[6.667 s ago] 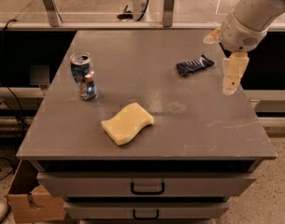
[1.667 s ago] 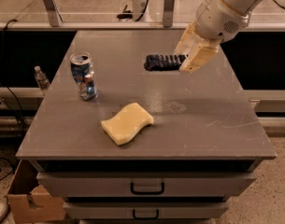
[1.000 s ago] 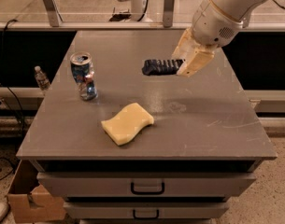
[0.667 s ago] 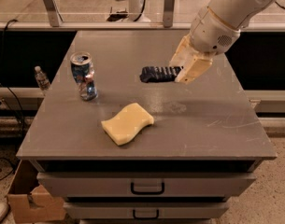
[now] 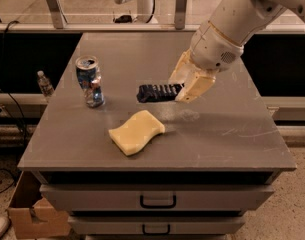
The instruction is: Move rxbar blueberry near sponge
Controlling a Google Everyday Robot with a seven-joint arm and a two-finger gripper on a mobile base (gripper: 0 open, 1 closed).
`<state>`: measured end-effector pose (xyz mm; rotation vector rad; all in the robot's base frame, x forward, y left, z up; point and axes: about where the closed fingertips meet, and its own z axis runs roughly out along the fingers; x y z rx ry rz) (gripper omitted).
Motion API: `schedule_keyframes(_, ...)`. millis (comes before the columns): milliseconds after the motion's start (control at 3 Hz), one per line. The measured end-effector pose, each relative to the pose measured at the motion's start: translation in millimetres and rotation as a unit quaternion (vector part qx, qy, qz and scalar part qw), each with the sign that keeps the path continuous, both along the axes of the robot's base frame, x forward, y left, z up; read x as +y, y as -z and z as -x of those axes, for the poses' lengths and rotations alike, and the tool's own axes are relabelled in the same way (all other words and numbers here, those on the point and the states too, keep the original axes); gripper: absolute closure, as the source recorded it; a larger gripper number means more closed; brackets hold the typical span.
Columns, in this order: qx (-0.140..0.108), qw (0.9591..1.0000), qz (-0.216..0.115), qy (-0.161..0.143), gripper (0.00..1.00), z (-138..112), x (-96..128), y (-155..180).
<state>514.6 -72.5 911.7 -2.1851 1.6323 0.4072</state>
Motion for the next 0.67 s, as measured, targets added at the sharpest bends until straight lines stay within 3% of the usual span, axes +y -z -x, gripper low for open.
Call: schedule_keyframes(667,0.014,0.9997,-0.003,-0.020,1.00,10.8,22.2,16.4)
